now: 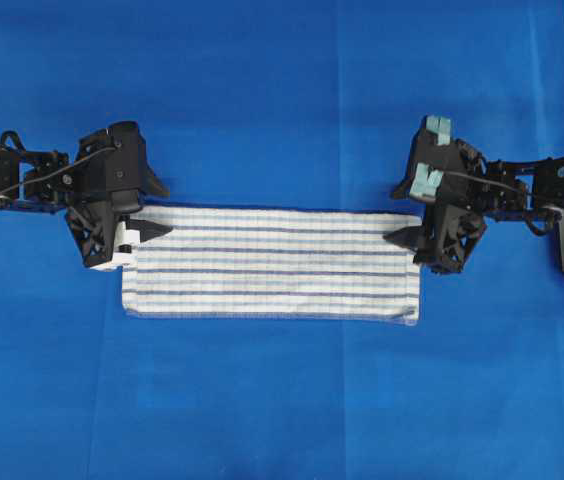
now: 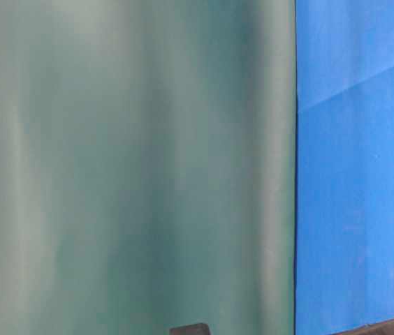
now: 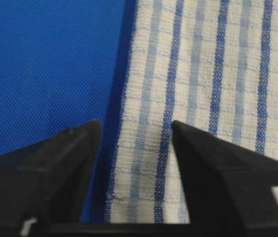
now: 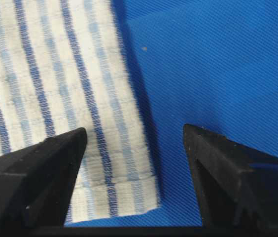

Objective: Fold the blue towel.

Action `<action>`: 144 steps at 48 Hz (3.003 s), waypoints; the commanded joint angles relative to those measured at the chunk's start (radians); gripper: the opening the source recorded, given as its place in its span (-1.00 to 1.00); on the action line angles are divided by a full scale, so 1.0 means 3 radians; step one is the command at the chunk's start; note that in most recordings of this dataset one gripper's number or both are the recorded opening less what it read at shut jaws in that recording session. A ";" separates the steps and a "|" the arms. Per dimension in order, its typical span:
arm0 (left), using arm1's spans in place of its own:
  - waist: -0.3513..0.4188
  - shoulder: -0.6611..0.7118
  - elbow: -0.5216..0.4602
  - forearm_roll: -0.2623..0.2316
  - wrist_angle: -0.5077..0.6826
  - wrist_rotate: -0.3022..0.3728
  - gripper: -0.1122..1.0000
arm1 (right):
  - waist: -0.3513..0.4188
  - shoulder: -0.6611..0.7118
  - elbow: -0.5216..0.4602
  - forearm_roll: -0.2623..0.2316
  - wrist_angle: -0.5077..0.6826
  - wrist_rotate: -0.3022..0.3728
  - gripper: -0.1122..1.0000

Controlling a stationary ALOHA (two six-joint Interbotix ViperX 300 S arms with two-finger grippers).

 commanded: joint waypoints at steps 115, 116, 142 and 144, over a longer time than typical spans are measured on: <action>-0.0777 0.0614 -0.2296 -0.0005 0.0164 -0.1401 -0.74 | -0.1227 -0.0189 -0.1590 -0.1263 0.0839 0.0000 -0.77; -0.0777 0.0639 -0.2327 -0.0005 0.0159 -0.1401 -0.74 | -0.1237 -0.0189 -0.1585 -0.1263 0.0844 0.0000 -0.77; -0.0828 0.0879 -0.2633 0.0010 0.0020 -0.1381 -0.74 | -0.1401 -0.0404 -0.1401 -0.1278 0.1166 0.0000 -0.77; -0.0833 0.0879 -0.2628 0.0010 0.0010 -0.1360 -0.74 | -0.1411 -0.0440 -0.1360 -0.1278 0.1166 0.0000 -0.77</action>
